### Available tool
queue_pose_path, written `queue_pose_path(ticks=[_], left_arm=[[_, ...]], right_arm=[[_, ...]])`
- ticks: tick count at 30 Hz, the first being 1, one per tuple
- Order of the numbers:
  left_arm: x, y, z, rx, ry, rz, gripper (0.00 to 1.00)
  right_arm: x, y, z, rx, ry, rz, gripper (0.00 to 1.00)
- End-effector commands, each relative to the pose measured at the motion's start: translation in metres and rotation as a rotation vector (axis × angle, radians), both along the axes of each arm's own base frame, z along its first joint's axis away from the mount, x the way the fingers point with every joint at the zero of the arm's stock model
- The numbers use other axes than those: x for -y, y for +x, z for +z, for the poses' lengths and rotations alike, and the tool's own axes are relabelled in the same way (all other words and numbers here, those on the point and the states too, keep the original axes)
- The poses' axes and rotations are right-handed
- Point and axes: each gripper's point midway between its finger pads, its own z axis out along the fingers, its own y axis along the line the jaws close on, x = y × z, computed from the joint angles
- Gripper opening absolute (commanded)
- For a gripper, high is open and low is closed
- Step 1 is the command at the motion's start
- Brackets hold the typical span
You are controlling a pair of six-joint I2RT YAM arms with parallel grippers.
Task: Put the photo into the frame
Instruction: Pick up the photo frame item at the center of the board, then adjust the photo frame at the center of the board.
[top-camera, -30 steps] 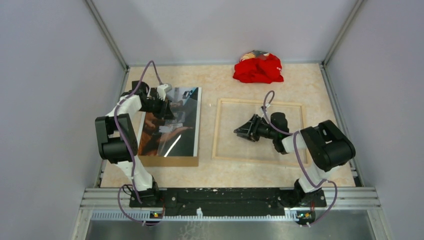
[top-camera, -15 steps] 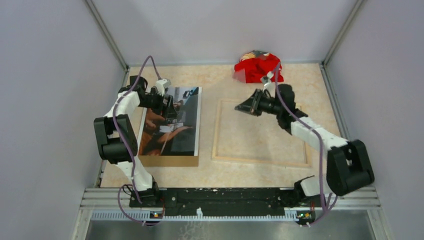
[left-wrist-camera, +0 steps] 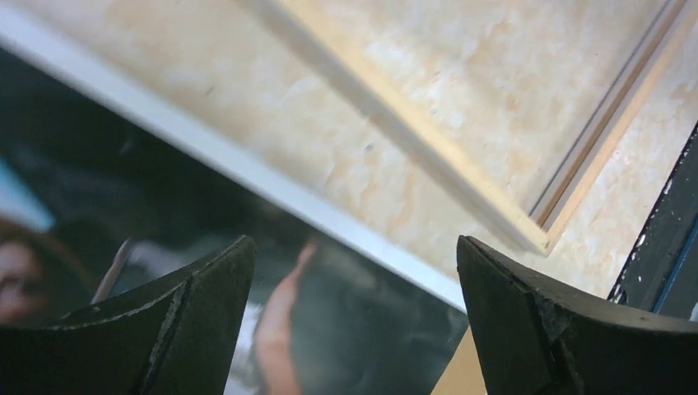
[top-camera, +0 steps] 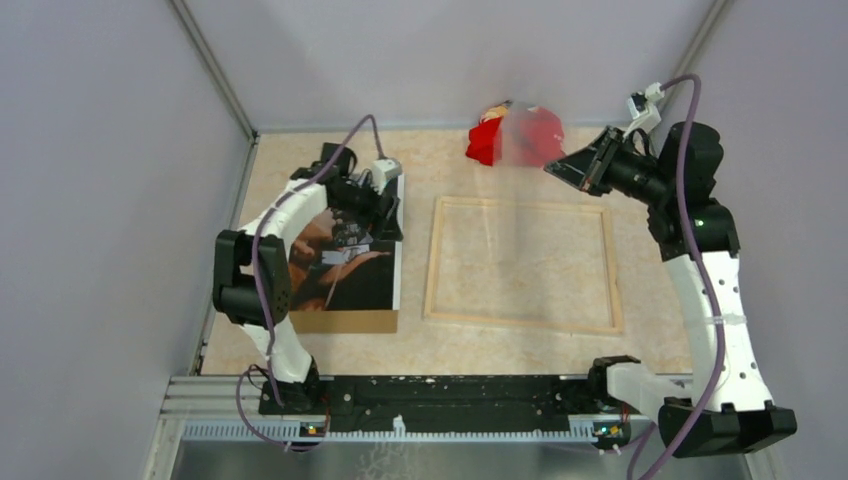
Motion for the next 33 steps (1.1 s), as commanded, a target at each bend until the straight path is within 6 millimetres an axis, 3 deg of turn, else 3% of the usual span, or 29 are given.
queue_pose_path(ticks=[1, 4, 7, 11, 16, 26, 33], left_arm=[[0.057, 0.012, 0.008, 0.092, 0.027, -0.058, 0.97], [0.094, 0.014, -0.009, 0.114, 0.066, -0.085, 0.95], [0.117, 0.017, -0.027, 0.141, 0.112, -0.094, 0.93], [0.129, 0.025, -0.046, 0.149, 0.153, -0.047, 0.85], [0.131, 0.03, -0.059, 0.198, 0.199, 0.003, 0.83], [0.109, 0.021, -0.1, 0.152, 0.31, 0.073, 0.68], [0.065, 0.013, -0.119, 0.098, 0.379, 0.147, 0.42]], right_arm=[[0.024, -0.02, 0.014, 0.009, -0.112, -0.102, 0.0], [0.034, -0.026, 0.021, 0.019, -0.162, -0.153, 0.0], [0.039, -0.031, 0.02, 0.015, -0.19, -0.177, 0.0], [0.045, -0.034, 0.012, -0.001, -0.222, -0.2, 0.0], [0.044, -0.036, 0.006, -0.009, -0.226, -0.188, 0.0], [0.036, -0.033, -0.005, -0.035, -0.194, -0.149, 0.0], [0.028, -0.028, -0.007, -0.03, -0.153, -0.111, 0.0]])
